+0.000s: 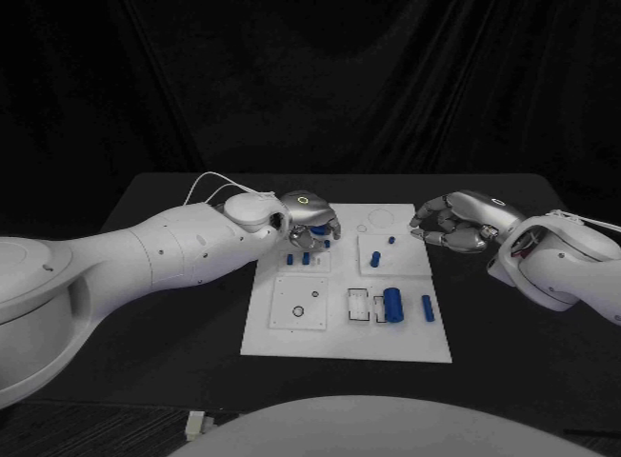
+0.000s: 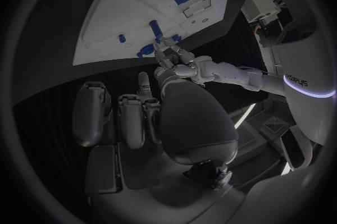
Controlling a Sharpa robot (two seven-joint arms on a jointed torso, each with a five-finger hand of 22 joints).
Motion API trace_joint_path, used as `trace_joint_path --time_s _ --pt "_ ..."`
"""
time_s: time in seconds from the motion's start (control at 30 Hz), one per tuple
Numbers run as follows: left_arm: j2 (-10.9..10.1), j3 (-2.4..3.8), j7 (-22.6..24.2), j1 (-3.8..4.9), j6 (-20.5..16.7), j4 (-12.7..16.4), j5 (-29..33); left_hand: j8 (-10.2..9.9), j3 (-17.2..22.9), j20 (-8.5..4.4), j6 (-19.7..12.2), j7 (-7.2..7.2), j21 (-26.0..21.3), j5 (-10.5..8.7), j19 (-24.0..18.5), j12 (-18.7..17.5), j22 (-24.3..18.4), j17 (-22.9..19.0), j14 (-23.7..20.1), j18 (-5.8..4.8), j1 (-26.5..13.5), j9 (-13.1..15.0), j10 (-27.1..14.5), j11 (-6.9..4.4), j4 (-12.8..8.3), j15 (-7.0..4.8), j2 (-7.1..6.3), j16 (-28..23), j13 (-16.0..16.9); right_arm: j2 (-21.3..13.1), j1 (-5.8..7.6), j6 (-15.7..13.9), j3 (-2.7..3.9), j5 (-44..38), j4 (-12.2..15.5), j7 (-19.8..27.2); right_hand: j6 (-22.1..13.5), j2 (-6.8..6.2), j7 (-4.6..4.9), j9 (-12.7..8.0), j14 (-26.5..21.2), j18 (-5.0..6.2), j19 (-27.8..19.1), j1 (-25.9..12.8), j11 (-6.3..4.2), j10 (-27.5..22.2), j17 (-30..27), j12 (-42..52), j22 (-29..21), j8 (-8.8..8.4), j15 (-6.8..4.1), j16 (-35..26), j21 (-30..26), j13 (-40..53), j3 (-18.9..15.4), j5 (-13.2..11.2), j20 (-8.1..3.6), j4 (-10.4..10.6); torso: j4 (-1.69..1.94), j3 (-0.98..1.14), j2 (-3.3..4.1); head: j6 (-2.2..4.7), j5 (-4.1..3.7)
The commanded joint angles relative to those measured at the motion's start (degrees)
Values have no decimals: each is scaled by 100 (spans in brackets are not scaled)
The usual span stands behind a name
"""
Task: Assemble the parts on the task board
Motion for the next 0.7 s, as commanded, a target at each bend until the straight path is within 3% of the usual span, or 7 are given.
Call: trace_joint_path --time_s 0.03,0.7 --pt "45 6 3 -27 27 -35 -11 26 49 -26 39 -3 -24 40 18 37 1018 -12 -38 -26 0 -6 57 -7 -6 6 20 32 10 -6 -14 -46 4 -9 -5 -9 44 -17 1 -5 453 73 43 21 23 598 895 14 1055 -6 32 -33 -25 1510 11 16 40 -15 -1 0 0 -1 10" --pt "181 7 -84 -137 29 -278 -11 118 284 -40 314 170 -58 100 6 5 1011 -117 -88 -20 40 0 148 -82 -78 -34 58 0 -16 -12 -14 -31 4 -9 -4 -16 44 -18 2 -6 453 73 44 18 24 598 894 14 1056 -7 32 -34 -23 1510 10 15 40 -13 0 0 -1 -1 6"
